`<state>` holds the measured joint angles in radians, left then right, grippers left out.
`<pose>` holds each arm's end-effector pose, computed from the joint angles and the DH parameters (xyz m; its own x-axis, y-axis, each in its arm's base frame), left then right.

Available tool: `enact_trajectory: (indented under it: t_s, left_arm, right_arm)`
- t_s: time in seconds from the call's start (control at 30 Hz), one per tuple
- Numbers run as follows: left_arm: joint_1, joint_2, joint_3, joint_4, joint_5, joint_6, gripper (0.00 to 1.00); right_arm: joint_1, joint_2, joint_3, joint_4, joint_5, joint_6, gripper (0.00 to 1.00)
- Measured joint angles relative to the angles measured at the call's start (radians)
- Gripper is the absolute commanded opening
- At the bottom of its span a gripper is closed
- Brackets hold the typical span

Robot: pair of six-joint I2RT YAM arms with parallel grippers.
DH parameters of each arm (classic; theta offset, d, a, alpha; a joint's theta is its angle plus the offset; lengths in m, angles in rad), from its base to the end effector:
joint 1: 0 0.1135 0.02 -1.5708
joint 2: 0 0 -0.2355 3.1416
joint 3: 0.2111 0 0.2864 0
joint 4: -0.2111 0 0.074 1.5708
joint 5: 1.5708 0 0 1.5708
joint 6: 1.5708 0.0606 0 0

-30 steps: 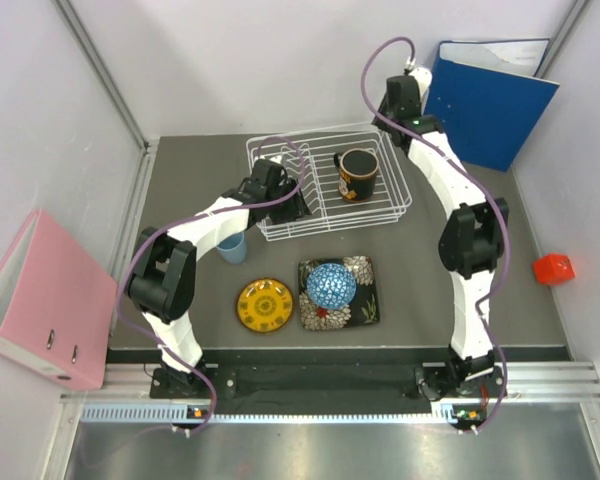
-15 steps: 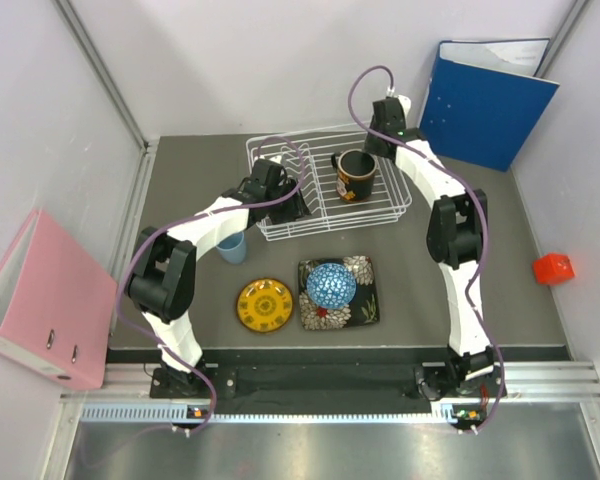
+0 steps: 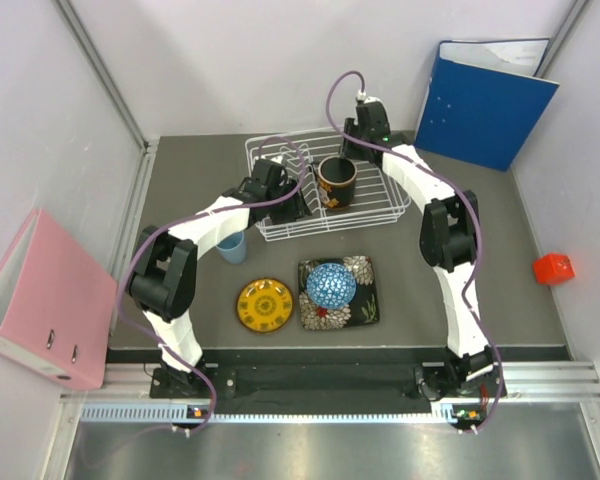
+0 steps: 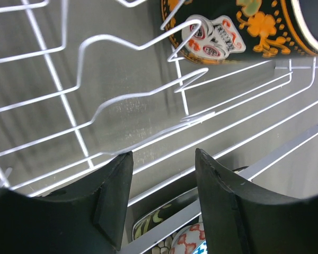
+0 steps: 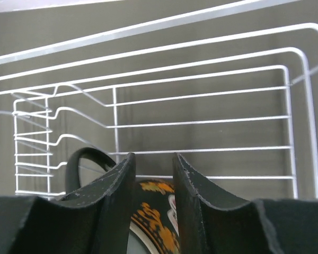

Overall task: Unload the mixed dishes from the dish rack
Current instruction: Adjust the cup in the dish rack.

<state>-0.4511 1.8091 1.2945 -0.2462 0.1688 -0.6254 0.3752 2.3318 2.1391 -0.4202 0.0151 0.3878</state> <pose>0.3967 -0.2035 0.1645 -0.8188 -0.2446 -0.5194 0.0739 0.8522 -0.5179 0.5389 0.2113 0.2119 -0.6297 0.1584 -0.7605 -0.1262 0.9452 0.3013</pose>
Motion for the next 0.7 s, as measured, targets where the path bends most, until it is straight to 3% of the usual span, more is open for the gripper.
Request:
enact_trajectory:
  t_s: [0.2,0.37,0.53,0.7]
  left_arm:
    - [0.000,0.007,0.016,-0.022,0.011,-0.004,0.60]
    - [0.000,0.026,0.032,-0.031,0.028,-0.004,0.60]
    - [0.000,0.029,0.034,-0.031,0.031,-0.005,0.60]
    - [0.001,0.033,0.039,-0.031,0.032,-0.006,0.60]
  right_arm:
    - [0.014,-0.073,-0.129,0.067,-0.005,-0.021,0.35]
    - [0.021,-0.158,-0.257,0.106,0.031,-0.018,0.42]
    - [0.033,-0.299,-0.412,0.142,0.067,0.006,0.46]
    - [0.069,-0.449,-0.450,0.163,0.100,0.017,0.46]
